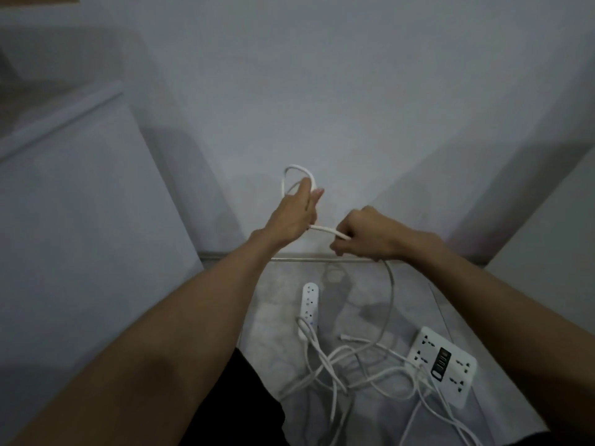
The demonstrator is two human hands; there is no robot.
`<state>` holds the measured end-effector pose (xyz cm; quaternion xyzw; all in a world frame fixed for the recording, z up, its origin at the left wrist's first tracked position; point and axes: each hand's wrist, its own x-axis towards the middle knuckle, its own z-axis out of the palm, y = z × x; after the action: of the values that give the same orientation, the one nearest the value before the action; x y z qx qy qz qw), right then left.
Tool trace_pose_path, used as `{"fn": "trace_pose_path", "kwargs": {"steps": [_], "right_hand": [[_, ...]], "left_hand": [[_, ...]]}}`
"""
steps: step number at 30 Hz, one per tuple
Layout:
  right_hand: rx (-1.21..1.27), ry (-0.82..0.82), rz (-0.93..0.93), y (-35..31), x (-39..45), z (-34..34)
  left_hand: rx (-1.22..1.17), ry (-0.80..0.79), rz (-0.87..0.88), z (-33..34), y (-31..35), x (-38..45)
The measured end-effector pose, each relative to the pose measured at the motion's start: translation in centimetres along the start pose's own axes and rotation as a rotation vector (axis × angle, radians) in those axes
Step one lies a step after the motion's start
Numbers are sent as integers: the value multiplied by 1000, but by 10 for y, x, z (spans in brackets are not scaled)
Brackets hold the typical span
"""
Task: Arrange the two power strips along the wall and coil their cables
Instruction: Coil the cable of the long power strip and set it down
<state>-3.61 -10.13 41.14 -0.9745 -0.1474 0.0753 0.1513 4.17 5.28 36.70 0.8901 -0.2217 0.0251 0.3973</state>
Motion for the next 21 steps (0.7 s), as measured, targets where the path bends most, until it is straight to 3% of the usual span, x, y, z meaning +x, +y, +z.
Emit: {"fn": "trace_pose_path", "kwargs": {"steps": [3, 6, 10, 13, 15, 17, 19, 21], "right_hand": [[172, 38, 71, 26, -1, -2], [217, 80, 98, 53, -4, 1], [479, 118, 161, 76, -2, 9], [742, 239, 194, 69, 6, 14], [849, 302, 203, 56, 13, 18], [909, 249, 247, 45, 18, 32], [870, 130, 282, 37, 19, 55], [856, 19, 282, 31, 15, 77]], "left_hand": [[358, -111, -3, -12, 2, -8], [329, -336, -48, -29, 19, -5], [-316, -711, -242, -53, 38, -2], [-826, -852, -371, -66, 43, 3], [-1126, -945, -324, -69, 45, 8], [-1470, -1048, -201, -71, 49, 12], [-1819, -983, -130, -73, 52, 18], [-2010, -703, -67, -74, 52, 23]]}}
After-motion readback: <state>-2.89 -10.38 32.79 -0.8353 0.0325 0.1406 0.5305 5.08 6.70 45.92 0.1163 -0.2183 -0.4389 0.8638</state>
